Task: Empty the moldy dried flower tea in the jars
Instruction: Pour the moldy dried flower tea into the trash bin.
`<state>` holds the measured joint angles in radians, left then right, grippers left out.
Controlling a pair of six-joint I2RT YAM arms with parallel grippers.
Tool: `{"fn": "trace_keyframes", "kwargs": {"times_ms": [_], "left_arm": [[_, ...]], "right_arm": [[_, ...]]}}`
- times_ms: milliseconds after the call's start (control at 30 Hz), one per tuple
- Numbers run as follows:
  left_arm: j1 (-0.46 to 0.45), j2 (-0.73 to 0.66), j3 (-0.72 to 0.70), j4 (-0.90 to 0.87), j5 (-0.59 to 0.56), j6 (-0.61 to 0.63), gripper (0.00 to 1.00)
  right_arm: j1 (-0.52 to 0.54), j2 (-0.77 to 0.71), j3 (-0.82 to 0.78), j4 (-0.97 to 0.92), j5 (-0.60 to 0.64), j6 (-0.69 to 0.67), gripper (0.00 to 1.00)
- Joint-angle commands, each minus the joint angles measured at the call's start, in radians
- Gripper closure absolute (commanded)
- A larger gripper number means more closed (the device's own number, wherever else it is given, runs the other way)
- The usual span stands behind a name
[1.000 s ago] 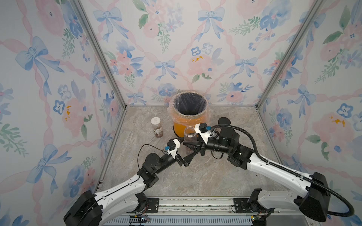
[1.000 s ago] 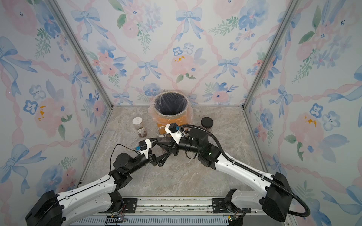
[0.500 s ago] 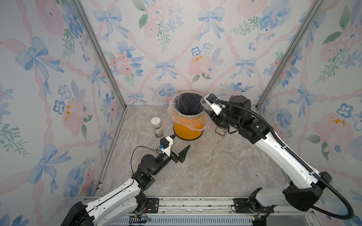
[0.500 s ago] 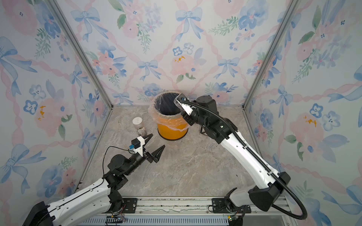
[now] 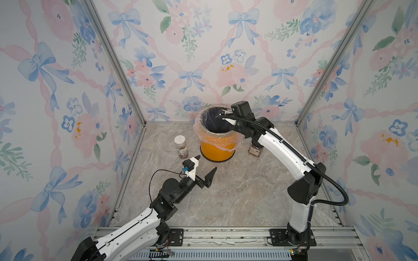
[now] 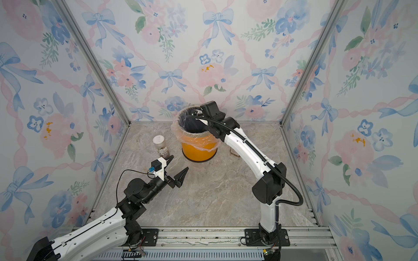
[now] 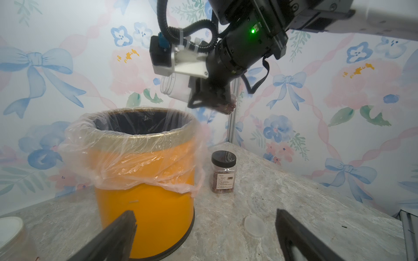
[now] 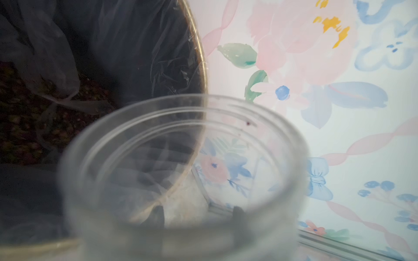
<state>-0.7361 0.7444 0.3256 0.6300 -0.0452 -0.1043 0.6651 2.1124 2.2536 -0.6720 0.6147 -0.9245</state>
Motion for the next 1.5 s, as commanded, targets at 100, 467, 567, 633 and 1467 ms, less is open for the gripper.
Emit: {"fn": "trace_keyframes", "kwargs": {"times_ms": [100,467,567,633,1467], "left_arm": [[0.016,-0.029,-0.024,0.002,-0.013,0.025,0.02],[0.042,-0.071,-0.056,0.002,-0.005,0.023,0.02],[0.049,-0.078,-0.062,0.003,-0.002,0.021,0.02],[0.053,-0.083,-0.066,0.002,-0.001,0.02,0.02],[0.085,-0.098,-0.085,0.004,0.013,0.011,0.02]], "right_arm": [[0.044,0.063,-0.026,0.191,0.204,-0.361,0.59],[0.066,0.041,-0.177,0.465,0.177,-0.669,0.57],[0.067,0.051,-0.158,0.442,0.16,-0.696,0.57],[0.065,0.062,-0.134,0.399,0.145,-0.721,0.57],[-0.019,0.047,-0.139,0.351,-0.063,-0.92,0.5]]}}
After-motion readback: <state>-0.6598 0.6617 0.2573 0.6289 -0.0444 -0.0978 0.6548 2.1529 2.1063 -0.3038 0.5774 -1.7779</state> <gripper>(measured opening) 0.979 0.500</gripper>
